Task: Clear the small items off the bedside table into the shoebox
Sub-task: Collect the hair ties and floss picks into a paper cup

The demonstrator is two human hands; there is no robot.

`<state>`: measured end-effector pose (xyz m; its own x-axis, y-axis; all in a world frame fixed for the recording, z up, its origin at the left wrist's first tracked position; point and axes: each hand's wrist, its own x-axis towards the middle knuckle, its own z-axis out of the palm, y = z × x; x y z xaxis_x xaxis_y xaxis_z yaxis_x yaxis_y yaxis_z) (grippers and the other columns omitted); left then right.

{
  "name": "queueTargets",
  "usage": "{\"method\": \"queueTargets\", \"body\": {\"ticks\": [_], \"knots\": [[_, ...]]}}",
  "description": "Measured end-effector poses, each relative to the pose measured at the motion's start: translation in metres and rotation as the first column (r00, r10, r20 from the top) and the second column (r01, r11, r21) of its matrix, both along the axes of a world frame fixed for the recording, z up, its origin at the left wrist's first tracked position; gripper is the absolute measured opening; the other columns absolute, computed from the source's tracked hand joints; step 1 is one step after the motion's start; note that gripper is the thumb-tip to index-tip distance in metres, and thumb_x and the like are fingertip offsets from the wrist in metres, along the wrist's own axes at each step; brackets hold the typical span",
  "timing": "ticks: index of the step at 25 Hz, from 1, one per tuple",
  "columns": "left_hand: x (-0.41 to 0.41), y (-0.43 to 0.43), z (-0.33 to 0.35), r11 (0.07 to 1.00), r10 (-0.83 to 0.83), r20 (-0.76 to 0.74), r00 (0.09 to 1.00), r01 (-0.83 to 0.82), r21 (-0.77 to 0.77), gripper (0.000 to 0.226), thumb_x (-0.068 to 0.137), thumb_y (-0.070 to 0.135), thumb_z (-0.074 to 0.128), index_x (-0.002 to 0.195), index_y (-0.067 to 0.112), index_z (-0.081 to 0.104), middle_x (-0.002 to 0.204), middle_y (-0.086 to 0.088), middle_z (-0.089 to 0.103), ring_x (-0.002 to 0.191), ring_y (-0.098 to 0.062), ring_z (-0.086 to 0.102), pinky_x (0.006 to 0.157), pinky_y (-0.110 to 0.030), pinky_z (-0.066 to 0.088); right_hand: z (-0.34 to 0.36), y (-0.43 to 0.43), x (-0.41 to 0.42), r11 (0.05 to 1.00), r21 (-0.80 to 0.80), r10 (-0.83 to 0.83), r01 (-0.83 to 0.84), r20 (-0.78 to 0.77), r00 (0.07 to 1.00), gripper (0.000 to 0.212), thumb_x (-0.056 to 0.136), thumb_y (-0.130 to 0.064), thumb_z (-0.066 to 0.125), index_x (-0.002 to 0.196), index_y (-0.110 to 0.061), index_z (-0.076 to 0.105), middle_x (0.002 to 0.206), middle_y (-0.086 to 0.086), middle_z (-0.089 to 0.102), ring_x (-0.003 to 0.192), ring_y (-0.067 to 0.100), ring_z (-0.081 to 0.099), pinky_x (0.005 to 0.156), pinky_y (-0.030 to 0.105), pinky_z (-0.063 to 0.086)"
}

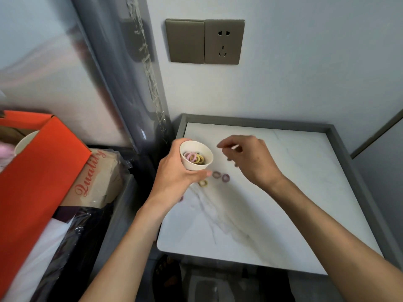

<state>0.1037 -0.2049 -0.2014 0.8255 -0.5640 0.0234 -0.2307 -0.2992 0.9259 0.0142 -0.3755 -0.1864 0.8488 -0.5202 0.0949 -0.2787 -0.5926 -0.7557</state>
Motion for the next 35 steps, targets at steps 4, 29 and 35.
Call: {"method": "queueTargets", "body": {"ticks": [4, 29, 35], "knots": [[0.014, 0.008, -0.003, 0.989, 0.134, 0.025, 0.991, -0.132, -0.067, 0.073, 0.056, 0.022, 0.095, 0.116, 0.034, 0.055, 0.097, 0.018, 0.067, 0.089, 0.004, 0.063, 0.071, -0.019, 0.053, -0.038, 0.013, -0.002, 0.993, -0.116, -0.054, -0.01, -0.535, 0.843, 0.048, 0.087, -0.057, 0.057, 0.127, -0.03, 0.055, 0.118, 0.001, 0.052, 0.102, 0.027, 0.059, 0.08, 0.032, 0.043], [0.022, 0.031, -0.005, 0.999, 0.039, 0.045, 0.998, -0.037, -0.031, 0.073, 0.056, 0.024, 0.092, 0.117, 0.037, 0.054, 0.097, 0.018, 0.068, 0.089, 0.008, 0.062, 0.072, -0.018, 0.054, 0.032, 0.05, 0.05, 0.963, 0.102, 0.24, -0.25, 0.104, 0.965, 0.012, 0.077, -0.009, 0.077, 0.074, -0.019, 0.071, 0.066, -0.006, 0.07, 0.058, 0.005, 0.066, 0.059, 0.019, 0.052], [0.028, 0.036, -0.002, 0.992, 0.095, 0.032, 0.995, -0.092, -0.091, 0.074, 0.056, 0.025, 0.093, 0.117, 0.036, 0.053, 0.097, 0.025, 0.067, 0.09, 0.009, 0.063, 0.074, -0.013, 0.05, 0.036, 0.052, 0.072, 0.891, 0.017, 0.443, -0.453, 0.181, 0.878, 0.011, 0.082, -0.013, 0.076, 0.091, -0.018, 0.078, 0.095, -0.007, 0.073, 0.086, 0.006, 0.067, 0.075, 0.017, 0.047]]}}
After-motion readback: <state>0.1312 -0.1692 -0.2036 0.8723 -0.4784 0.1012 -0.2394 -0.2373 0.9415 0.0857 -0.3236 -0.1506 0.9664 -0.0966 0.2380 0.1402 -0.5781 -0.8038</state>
